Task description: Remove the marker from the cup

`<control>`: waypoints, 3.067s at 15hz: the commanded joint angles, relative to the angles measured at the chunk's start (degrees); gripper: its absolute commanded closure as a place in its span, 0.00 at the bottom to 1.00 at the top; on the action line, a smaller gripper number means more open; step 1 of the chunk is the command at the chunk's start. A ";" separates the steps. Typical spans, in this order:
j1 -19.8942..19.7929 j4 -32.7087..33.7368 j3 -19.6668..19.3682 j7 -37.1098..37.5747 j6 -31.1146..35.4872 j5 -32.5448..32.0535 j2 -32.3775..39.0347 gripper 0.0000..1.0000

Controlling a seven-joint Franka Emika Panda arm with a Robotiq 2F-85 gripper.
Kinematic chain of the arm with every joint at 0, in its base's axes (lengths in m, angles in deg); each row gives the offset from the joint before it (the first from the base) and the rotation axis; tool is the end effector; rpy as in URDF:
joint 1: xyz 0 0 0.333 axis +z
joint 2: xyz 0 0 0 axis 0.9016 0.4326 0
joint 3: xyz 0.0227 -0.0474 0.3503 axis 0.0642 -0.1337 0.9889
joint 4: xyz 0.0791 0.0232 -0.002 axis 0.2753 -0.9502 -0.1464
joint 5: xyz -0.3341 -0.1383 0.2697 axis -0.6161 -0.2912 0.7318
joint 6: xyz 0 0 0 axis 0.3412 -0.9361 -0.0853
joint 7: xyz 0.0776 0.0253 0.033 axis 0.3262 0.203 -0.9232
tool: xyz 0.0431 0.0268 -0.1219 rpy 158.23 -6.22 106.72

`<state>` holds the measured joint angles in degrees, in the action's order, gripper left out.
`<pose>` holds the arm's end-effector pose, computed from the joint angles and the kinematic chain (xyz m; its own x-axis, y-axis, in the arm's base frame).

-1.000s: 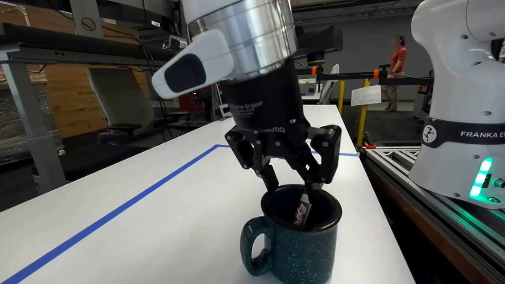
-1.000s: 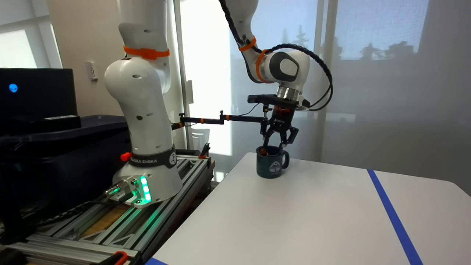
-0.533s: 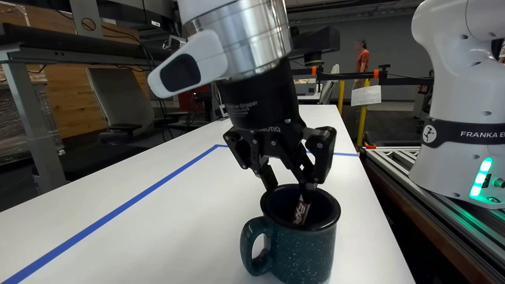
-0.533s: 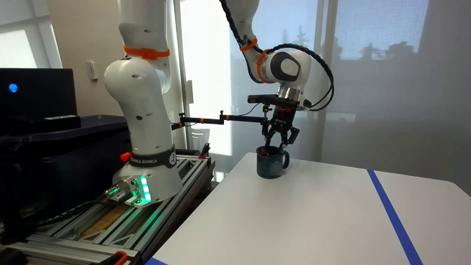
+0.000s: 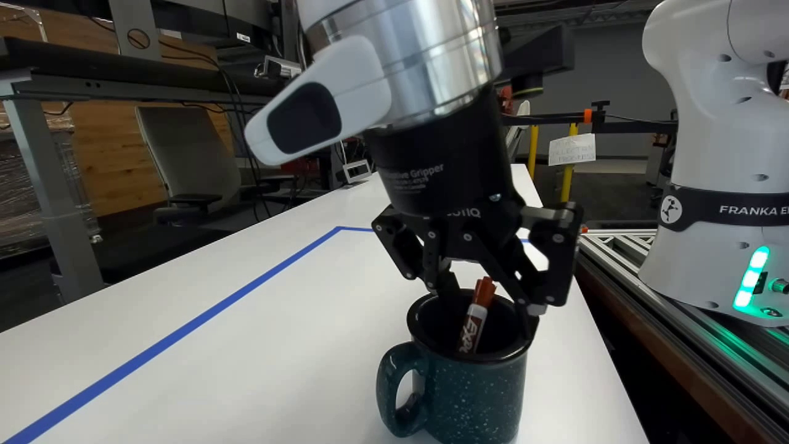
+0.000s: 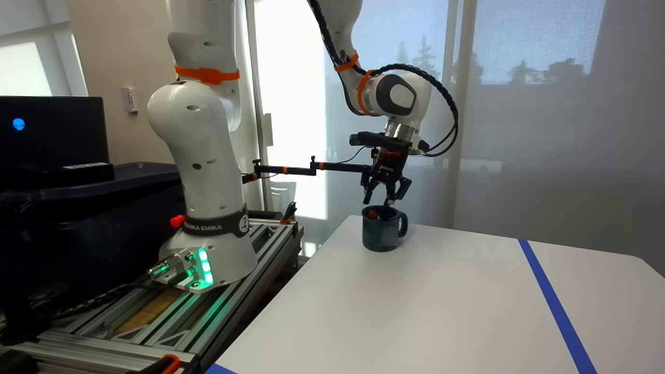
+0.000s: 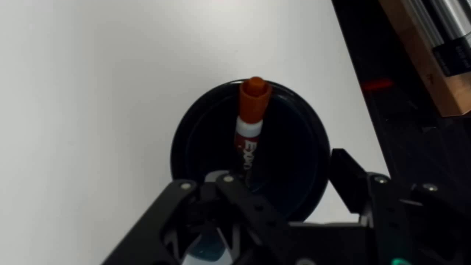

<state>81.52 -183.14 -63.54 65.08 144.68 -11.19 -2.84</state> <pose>0.3934 0.2638 0.2077 0.4527 0.8231 -0.3427 0.8534 -0.5114 -0.1009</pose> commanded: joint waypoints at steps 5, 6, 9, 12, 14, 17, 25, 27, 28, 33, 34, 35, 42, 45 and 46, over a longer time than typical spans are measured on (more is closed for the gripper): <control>-0.04 -1.75 1.03 3.06 -3.41 1.45 -2.68 0.34; -0.13 -1.85 0.97 3.07 -3.69 1.44 -2.87 0.38; -0.40 -2.12 0.60 3.19 -4.14 1.04 -3.57 0.36; -0.85 -2.34 0.07 3.14 -4.19 0.63 -4.16 0.36; -1.17 -2.43 -0.40 3.01 -4.01 0.12 -4.04 0.36; -1.61 -2.50 -1.07 3.49 -3.90 -0.87 -3.23 0.37; -1.89 -2.55 -1.51 3.71 -3.89 -1.60 -3.06 0.93; -1.86 -2.46 -1.47 3.59 -3.74 -1.48 -2.94 0.97; -1.83 -2.49 -1.46 3.67 -3.72 -1.56 -2.88 0.89; -1.79 -2.55 -1.41 3.60 -3.51 -1.43 -2.58 0.81; -1.78 -2.51 -1.40 3.52 -3.50 -1.42 -2.52 0.96; -1.77 -2.51 -1.37 3.39 -3.48 -1.27 -2.51 0.95; -0.92 -3.86 -0.08 3.33 -7.60 1.59 -9.26 0.96; -0.27 -4.64 0.21 4.36 -12.53 2.43 -14.90 0.96; -0.14 -5.11 0.06 4.42 -14.39 3.11 -17.22 0.96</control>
<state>80.39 -185.33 -63.67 68.45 134.92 -10.10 -11.58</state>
